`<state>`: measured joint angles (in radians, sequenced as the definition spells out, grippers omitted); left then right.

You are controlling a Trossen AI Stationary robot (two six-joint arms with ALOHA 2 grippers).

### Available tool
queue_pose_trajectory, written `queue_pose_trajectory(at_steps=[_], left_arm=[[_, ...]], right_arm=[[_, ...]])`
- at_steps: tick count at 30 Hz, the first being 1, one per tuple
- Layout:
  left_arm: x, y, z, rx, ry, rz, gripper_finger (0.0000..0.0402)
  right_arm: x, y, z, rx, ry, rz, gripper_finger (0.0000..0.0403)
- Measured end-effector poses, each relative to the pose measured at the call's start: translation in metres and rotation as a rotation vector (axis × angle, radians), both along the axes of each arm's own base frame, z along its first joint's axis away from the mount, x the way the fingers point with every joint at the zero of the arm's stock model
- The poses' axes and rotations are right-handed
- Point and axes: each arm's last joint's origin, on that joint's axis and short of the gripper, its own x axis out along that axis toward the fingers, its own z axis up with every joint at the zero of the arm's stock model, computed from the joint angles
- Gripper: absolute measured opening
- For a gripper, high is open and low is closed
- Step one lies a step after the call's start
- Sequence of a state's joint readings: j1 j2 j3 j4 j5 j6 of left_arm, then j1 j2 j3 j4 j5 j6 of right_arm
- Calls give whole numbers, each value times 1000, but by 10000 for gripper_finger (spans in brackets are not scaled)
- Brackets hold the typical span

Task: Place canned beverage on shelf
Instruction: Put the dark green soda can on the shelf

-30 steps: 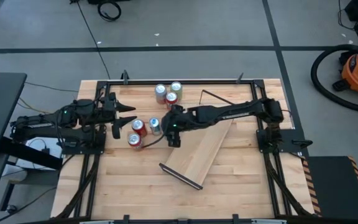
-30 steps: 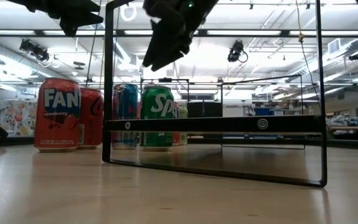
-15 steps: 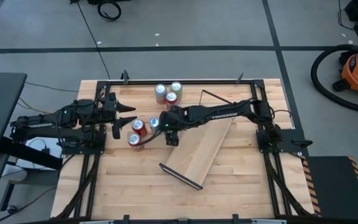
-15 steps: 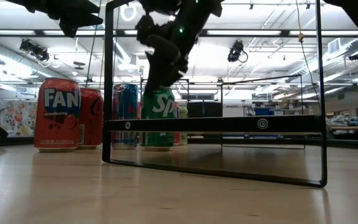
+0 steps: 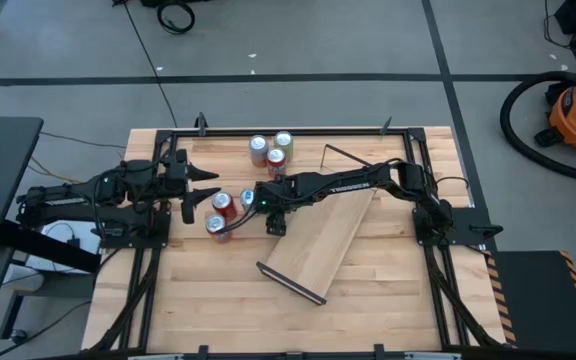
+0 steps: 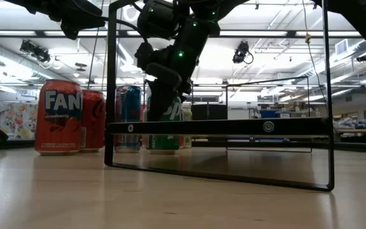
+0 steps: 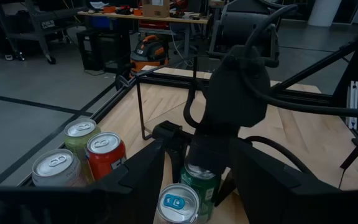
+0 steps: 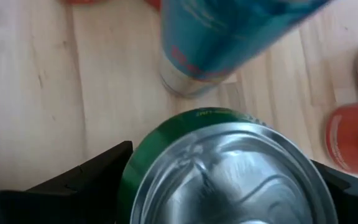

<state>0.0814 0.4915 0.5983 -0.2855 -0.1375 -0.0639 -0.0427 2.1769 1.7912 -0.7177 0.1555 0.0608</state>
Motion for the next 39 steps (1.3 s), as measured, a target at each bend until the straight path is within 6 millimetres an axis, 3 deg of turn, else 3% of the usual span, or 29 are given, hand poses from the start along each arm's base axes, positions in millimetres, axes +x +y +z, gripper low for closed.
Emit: queue_pose_trajectory(at_steps=[7,22,39], left_arm=[[0,0,0,0,-2,0,192],[0,0,0,0,0,0,192],[0,0,0,-1,3,1,192]], right_arm=[[1,-1,1,9,-13,2,313],[-4,-1,16,-33,-16,41,315],[-55,1,100,-138,-41,-33,317]])
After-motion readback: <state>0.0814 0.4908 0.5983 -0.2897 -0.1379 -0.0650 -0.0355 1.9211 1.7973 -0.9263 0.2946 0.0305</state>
